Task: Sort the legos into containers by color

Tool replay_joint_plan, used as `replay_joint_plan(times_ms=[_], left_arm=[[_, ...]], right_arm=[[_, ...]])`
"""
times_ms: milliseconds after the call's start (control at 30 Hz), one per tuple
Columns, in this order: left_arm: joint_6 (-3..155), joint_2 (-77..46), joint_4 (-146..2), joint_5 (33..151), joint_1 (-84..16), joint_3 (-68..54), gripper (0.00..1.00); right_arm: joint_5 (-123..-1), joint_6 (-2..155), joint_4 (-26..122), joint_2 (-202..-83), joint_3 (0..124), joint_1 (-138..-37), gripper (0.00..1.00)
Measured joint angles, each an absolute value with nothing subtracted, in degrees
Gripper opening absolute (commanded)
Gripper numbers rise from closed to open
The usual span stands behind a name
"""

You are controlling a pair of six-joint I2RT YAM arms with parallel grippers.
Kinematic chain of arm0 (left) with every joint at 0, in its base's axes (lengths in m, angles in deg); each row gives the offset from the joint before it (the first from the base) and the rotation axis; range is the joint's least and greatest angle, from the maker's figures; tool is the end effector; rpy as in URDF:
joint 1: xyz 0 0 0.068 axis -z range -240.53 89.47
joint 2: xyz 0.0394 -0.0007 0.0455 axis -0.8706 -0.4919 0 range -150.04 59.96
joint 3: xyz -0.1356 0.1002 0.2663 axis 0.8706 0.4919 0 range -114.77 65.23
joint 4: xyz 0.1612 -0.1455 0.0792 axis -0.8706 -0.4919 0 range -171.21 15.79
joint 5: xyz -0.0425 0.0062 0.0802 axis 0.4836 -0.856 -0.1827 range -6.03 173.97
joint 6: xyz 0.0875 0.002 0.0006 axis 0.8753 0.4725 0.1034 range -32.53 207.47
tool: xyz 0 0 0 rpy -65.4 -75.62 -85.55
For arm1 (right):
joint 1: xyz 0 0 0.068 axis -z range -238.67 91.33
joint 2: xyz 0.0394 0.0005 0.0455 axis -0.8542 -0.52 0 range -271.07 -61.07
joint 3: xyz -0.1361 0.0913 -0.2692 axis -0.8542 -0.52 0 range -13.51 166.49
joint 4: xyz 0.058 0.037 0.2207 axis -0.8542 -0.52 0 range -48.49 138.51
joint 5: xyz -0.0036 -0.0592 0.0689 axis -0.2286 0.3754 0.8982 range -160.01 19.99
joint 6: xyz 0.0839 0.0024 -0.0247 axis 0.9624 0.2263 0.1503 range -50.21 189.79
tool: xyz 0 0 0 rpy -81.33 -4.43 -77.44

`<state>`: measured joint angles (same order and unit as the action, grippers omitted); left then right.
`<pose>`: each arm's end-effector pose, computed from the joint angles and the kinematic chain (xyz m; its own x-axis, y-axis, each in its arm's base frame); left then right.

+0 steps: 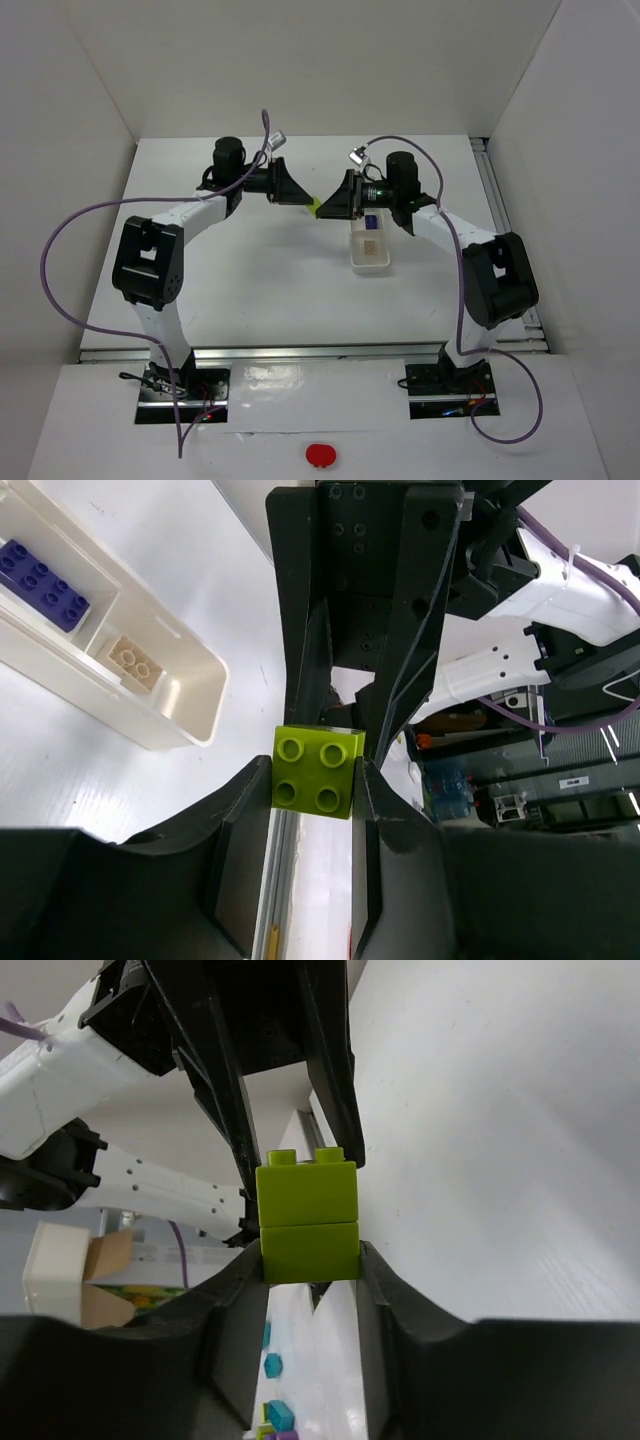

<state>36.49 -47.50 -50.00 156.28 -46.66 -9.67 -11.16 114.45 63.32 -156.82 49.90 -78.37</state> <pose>0.3902 -0.1725 0.3290 -0.8563 -0.0317 -0.5154 0.5125 0.0703 -0.8558 0.3271 0.1877 0.3223 -0.8643 0.0768 -0.4971 -0.4712 0.2221 0.8536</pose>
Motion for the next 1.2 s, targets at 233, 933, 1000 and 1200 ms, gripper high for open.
replay_joint_plan(times_ms=[233,933,1000,1200], left_arm=[[38.3,-47.2,-52.1,155.9,-46.8,-9.7,0.0],[53.2,-42.4,-77.1,136.5,-49.4,-15.7,0.0],[54.2,-41.9,-80.2,132.8,-47.9,-15.7,0.0],[54.8,-41.4,-85.1,126.1,-44.5,-15.9,0.0]], right_arm=[[-11.1,115.3,64.5,-157.3,49.0,-78.3,0.01],[-52.5,99.3,40.7,-154.7,55.3,-75.1,0.01],[-58.0,98.3,40.1,-158.8,59.6,-75.1,0.01],[-67.4,95.5,37.0,-171.8,69.3,-75.1,0.1]])
